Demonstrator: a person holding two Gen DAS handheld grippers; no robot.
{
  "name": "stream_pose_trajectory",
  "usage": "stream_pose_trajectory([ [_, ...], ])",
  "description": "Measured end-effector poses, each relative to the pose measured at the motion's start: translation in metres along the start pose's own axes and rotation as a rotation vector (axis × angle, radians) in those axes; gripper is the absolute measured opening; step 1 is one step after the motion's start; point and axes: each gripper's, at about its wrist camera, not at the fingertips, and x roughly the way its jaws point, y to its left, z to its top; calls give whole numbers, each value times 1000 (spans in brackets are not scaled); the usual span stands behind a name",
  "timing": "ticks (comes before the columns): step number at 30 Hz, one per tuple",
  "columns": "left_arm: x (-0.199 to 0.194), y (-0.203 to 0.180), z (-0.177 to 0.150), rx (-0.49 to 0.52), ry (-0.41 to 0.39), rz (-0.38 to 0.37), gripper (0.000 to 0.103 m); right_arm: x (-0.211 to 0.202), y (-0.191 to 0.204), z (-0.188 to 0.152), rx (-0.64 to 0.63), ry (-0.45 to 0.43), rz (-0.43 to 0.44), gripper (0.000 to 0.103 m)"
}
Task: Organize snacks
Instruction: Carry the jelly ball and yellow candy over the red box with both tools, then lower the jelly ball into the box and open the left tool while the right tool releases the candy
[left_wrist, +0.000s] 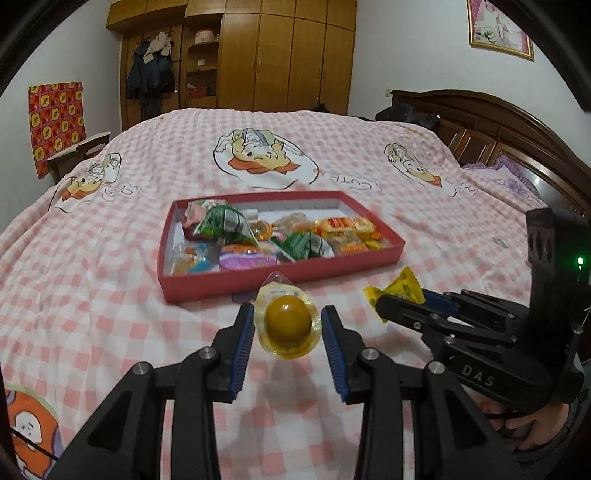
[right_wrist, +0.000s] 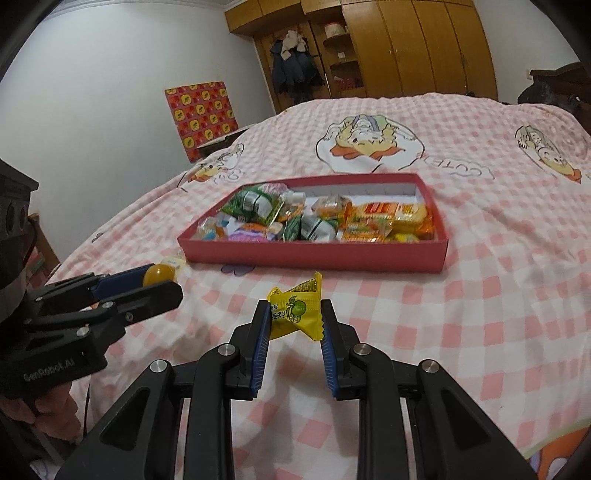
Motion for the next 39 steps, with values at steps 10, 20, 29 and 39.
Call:
stream_pose_trajectory([
  [10,14,-4,37,14,-48,-18,38,-2,-12,25,-1,-36,-9,26],
  [20,46,0,82,20,-97,6,39,8,-35,59,2,-57,-23,26],
  [29,93,8,102,8,-88,61,39,49,-66,96,3,-39,-68,26],
  [39,136,26,103,-20,-37,88,39,94,-78,100,15,13,-90,27],
])
